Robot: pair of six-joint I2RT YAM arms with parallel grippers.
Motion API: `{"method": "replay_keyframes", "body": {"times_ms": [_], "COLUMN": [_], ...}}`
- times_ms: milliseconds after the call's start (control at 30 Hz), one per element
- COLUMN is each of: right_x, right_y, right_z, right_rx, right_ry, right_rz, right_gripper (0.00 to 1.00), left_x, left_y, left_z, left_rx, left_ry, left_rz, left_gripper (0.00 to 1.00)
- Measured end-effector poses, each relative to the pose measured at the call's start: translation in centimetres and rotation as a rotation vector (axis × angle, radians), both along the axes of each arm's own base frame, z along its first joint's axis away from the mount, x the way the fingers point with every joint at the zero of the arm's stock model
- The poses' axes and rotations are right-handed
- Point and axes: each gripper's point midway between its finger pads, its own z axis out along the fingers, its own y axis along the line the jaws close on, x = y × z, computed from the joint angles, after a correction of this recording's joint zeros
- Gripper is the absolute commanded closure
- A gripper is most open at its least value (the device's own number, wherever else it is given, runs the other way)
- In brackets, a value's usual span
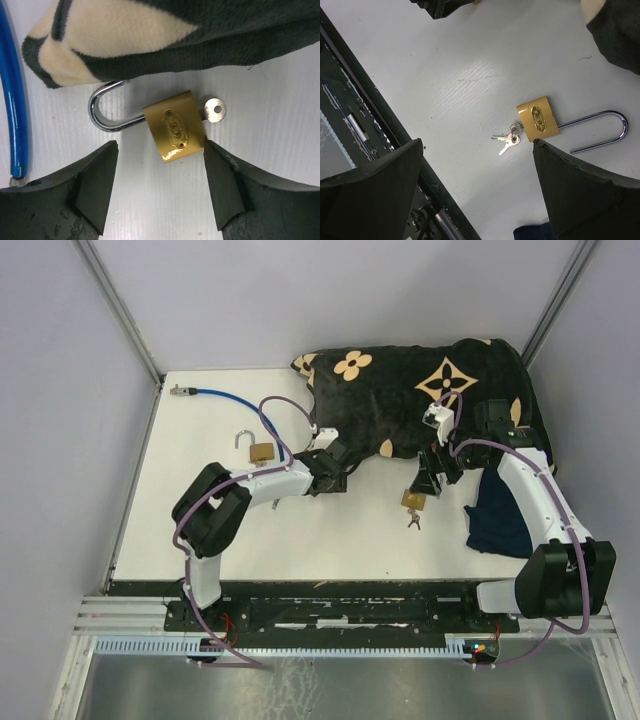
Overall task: Lock with the key
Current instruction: Pick up the lock from the center of the board.
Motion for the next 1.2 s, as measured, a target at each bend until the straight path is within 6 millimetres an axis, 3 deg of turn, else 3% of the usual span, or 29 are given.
{"method": "replay_keyframes", "body": {"times_ms": [233,1200], "right_x": [-0.3,-0.1], "right_y": [0.1,1.1], "right_z": [-0.4,-0.7], "right_rx": [-0.030,-0.040], "right_ry": [0.004,0.008], "right_rz": [0.018,0.044], "right_gripper": [0.01,0.01], "left_x": [0.1,-0.1], "left_y": [-1.6,-1.7], "left_z": [0.4,0.4], "left_rx": [-0.026,-0.044], "left_ry": [-0.012,-0.013], "left_rz": [-0.008,-0.017], "left_gripper": [0.23,0.21]}}
